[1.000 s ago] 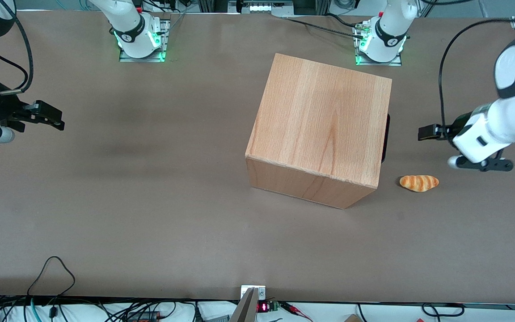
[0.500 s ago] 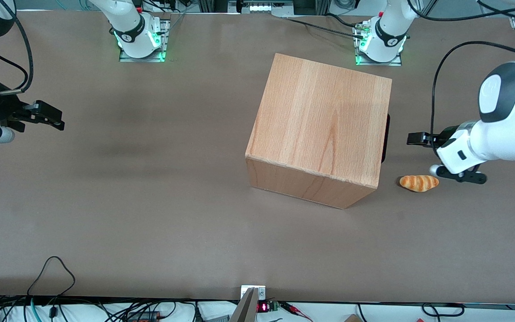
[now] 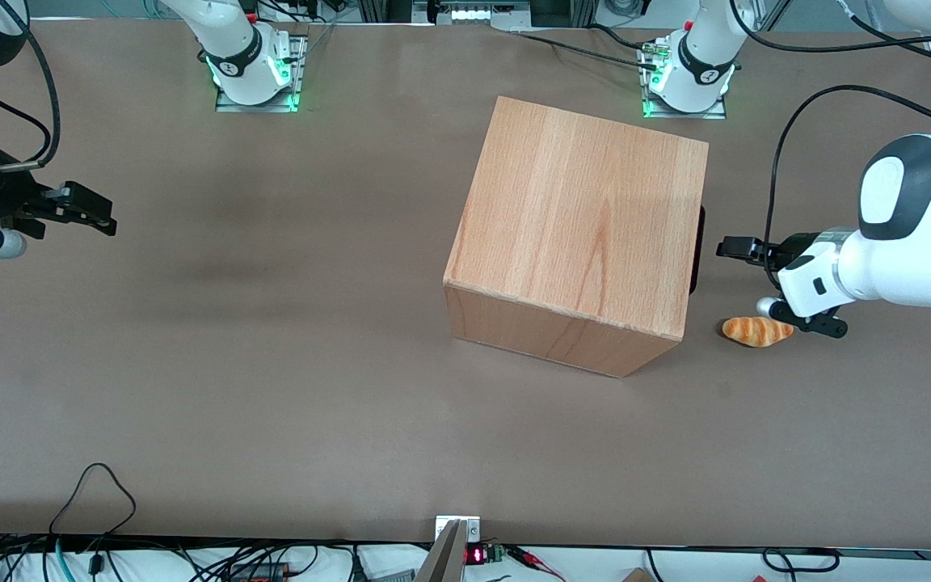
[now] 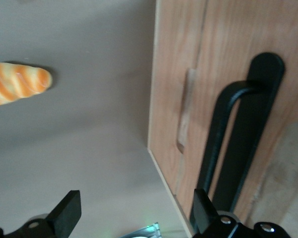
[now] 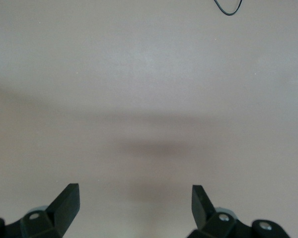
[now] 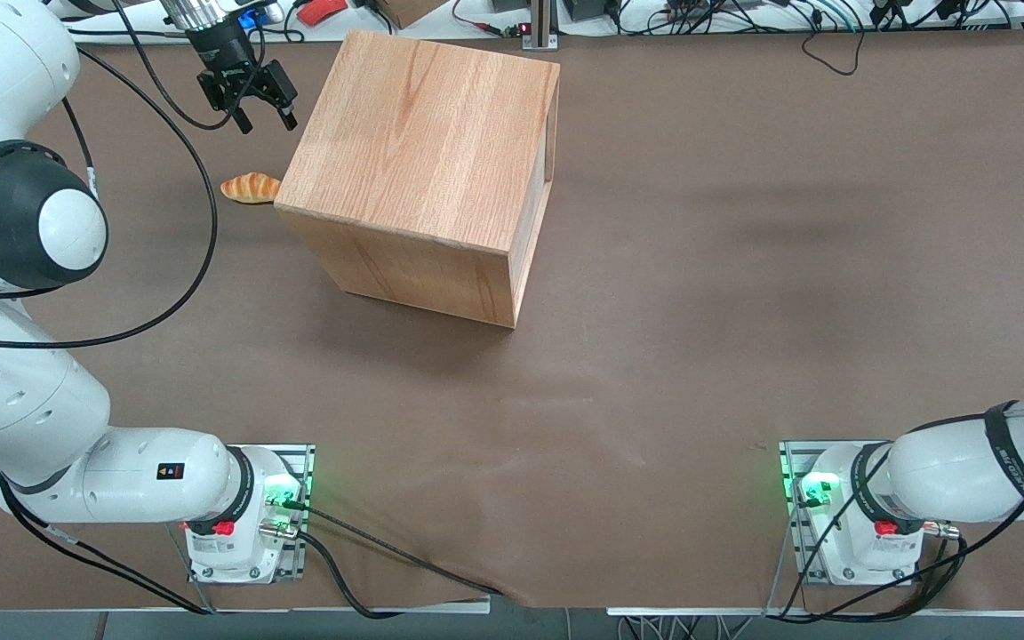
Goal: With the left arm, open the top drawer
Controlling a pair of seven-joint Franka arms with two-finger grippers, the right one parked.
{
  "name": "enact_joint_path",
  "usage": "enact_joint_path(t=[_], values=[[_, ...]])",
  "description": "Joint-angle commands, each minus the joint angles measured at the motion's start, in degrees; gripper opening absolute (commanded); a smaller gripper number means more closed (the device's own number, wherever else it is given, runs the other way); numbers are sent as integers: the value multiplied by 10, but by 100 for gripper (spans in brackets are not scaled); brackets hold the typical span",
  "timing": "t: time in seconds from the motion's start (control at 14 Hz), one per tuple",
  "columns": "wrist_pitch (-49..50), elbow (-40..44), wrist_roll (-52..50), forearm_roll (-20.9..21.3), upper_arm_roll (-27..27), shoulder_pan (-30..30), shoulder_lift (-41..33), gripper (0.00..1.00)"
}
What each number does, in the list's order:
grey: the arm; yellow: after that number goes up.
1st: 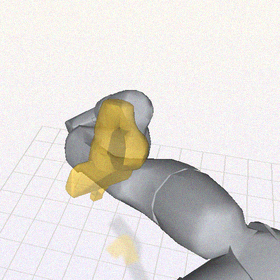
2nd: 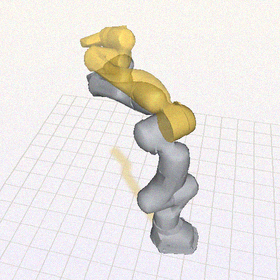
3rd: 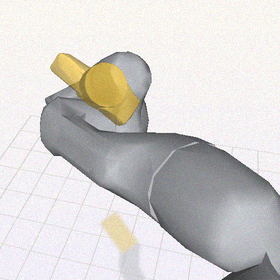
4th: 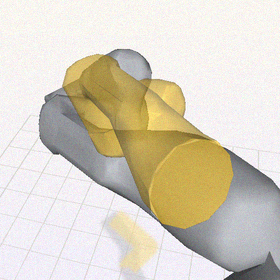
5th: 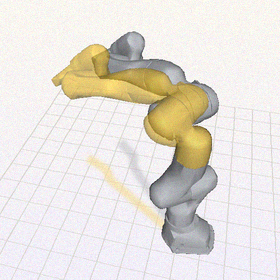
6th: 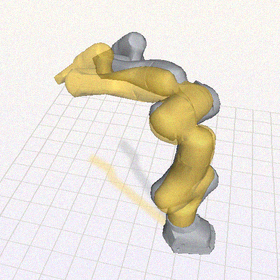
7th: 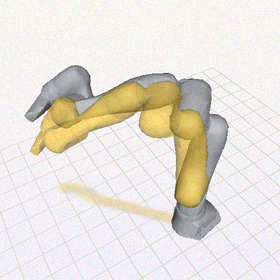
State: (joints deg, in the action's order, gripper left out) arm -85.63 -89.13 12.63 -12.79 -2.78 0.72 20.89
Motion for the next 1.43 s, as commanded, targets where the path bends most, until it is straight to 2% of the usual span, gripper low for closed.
enact_joint_path(t=[0.0, 1.36], values=[[26, 10, 27, -32, 1, 3, 8, 100], [0, 11, 27, -51, 1, -13, 44, 100]])
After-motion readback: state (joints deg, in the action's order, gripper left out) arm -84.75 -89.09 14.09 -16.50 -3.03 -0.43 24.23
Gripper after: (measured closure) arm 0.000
